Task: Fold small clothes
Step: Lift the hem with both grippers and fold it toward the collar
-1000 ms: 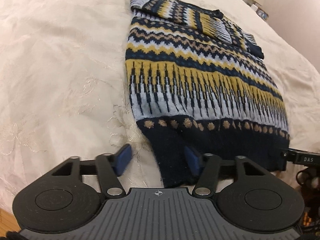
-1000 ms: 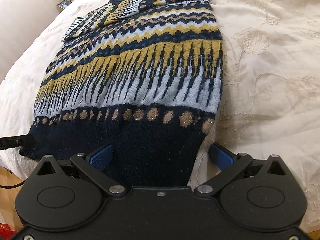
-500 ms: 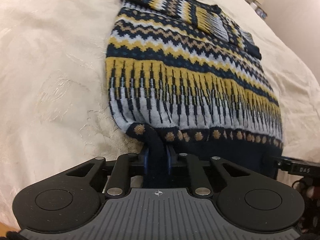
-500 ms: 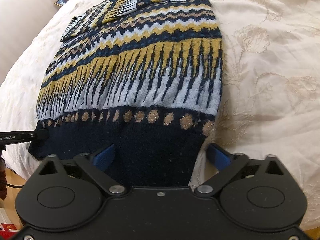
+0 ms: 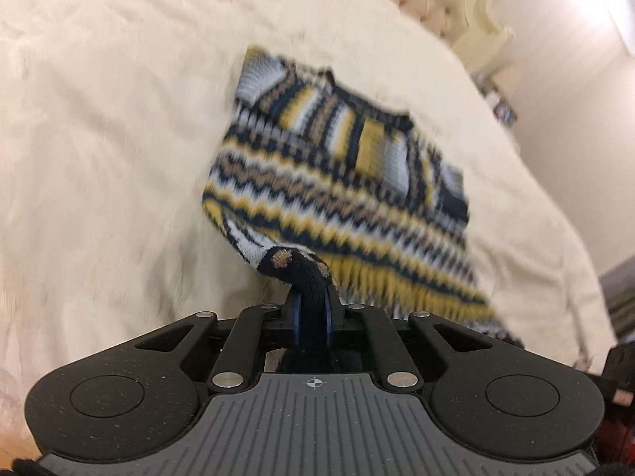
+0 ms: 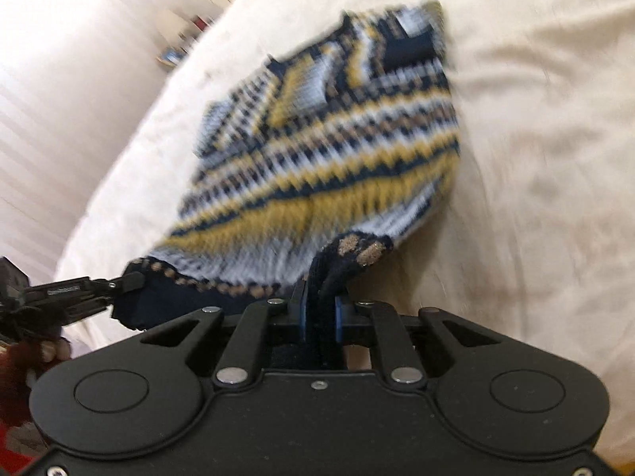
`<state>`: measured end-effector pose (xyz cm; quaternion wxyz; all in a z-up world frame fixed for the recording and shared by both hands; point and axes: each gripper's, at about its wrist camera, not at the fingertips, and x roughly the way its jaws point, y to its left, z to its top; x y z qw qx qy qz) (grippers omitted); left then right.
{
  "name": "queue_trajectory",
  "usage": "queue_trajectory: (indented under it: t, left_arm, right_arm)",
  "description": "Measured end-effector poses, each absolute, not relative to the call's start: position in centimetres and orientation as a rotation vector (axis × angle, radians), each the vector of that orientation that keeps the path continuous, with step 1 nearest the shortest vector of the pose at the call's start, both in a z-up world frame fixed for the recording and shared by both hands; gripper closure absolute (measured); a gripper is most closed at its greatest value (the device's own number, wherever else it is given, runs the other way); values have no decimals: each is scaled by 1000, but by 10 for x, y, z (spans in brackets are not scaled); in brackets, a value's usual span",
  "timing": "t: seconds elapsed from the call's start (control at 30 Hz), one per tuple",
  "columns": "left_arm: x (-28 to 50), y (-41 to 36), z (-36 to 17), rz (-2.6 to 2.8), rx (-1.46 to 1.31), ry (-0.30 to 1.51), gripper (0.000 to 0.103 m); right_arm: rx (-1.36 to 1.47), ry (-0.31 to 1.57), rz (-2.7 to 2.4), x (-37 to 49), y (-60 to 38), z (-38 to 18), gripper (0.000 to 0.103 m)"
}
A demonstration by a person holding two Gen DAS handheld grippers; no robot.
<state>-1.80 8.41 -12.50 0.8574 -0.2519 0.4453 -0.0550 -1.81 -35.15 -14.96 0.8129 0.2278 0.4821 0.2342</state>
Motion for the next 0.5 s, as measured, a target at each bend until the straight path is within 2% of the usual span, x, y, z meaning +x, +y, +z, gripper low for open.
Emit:
queue_trajectory:
  t: [0.23, 0.5]
  left_arm:
    - [21, 80, -95, -67, -562, 834, 93]
    - [74, 75, -68, -17, -570, 739, 93]
  right_arm:
    - [551, 907, 573, 32, -361, -113, 84]
    - [613, 812, 614, 94, -370, -97, 84]
